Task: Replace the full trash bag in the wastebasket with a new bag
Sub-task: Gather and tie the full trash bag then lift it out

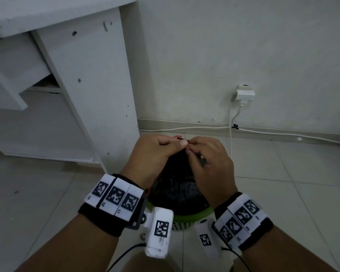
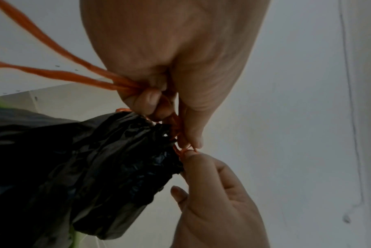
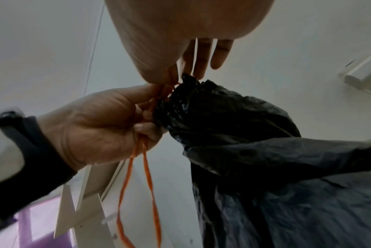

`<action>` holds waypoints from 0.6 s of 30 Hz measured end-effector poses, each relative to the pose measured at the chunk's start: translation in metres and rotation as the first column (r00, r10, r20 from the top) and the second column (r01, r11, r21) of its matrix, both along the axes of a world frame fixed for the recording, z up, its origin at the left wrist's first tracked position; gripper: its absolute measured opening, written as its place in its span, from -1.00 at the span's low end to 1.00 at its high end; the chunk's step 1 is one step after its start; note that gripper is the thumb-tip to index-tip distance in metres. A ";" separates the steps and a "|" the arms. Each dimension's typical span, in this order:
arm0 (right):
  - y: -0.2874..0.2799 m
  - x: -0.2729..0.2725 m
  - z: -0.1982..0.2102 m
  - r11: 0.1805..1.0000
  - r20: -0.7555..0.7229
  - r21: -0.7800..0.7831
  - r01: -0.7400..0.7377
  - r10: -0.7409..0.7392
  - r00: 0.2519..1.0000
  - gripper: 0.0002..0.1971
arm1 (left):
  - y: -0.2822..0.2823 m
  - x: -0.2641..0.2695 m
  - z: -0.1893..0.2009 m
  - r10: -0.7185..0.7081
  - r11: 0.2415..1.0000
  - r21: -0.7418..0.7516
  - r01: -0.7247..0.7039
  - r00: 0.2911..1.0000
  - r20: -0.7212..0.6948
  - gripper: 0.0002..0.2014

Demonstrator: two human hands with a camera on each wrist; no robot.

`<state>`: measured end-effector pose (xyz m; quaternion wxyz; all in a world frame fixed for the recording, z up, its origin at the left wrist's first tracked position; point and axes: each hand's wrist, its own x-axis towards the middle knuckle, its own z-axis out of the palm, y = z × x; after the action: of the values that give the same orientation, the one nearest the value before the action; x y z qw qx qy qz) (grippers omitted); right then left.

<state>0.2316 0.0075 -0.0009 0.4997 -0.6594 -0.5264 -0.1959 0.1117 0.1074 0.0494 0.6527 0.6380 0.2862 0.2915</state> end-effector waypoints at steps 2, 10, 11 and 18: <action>-0.003 -0.002 0.006 1.000 -0.042 0.022 0.005 -0.004 0.999 -0.93 | 0.000 -0.001 0.002 -0.016 0.988 0.155 0.022 0.999 -0.042 -0.91; -0.009 0.002 0.033 0.886 -0.733 0.117 -0.448 0.382 0.563 -0.76 | 0.009 0.001 -0.010 0.104 0.910 0.408 -0.067 0.992 -0.069 -0.90; -0.011 0.002 0.037 0.877 -0.737 0.104 -0.469 0.385 0.555 -0.73 | 0.011 0.001 -0.012 0.108 0.907 0.415 -0.067 0.991 -0.077 -0.88; -0.014 0.015 0.036 0.925 -0.734 0.064 -0.374 0.298 0.610 -0.59 | 0.021 0.001 -0.023 0.146 0.912 0.398 -0.099 0.985 -0.090 -0.82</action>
<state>0.2469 -0.0062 0.0352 0.6634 -0.5942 -0.4048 0.2070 0.1125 0.1284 0.0263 0.4743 0.7525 0.2995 0.3450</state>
